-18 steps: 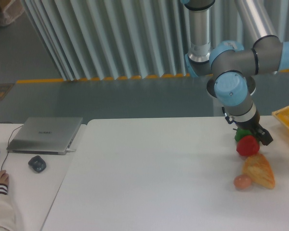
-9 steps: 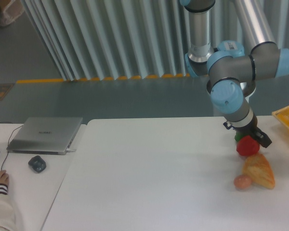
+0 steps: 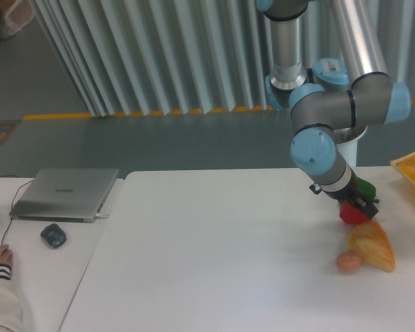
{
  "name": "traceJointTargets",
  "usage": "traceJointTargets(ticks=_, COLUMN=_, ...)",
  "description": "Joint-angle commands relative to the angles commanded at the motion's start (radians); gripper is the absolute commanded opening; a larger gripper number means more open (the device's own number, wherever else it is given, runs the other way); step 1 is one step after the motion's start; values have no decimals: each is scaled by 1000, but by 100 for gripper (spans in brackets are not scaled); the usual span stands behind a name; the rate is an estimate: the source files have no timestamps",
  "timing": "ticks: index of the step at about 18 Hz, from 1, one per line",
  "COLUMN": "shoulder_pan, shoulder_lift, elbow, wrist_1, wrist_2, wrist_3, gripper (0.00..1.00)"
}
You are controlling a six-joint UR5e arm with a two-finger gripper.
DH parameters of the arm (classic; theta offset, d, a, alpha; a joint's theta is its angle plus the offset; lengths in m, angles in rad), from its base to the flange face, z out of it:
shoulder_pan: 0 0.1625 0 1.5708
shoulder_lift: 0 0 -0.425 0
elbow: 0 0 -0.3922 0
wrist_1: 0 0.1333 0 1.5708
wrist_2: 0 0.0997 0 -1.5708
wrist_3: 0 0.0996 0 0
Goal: Place the red peppers in a basket
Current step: 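Lower the open gripper down onto the red pepper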
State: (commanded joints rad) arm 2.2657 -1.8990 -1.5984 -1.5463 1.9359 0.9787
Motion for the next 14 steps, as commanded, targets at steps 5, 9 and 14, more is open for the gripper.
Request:
traceJointTargets(ticks=5, shoulder_pan=11, shoulder_lift=-15, elbow=-2, wrist_1=3, wrist_2=6, wrist_3=-3, gripper=100)
traceJointTargets(ticks=9, shoulder_pan=15, shoulder_lift=-23, elbow=-2, wrist_1=3, wrist_2=6, wrist_3=-3, gripper=100)
traceJointTargets(ticks=14, shoulder_pan=20, shoulder_lift=-28, elbow=-11, wrist_1=5, wrist_2=18, wrist_3=-3, gripper=100)
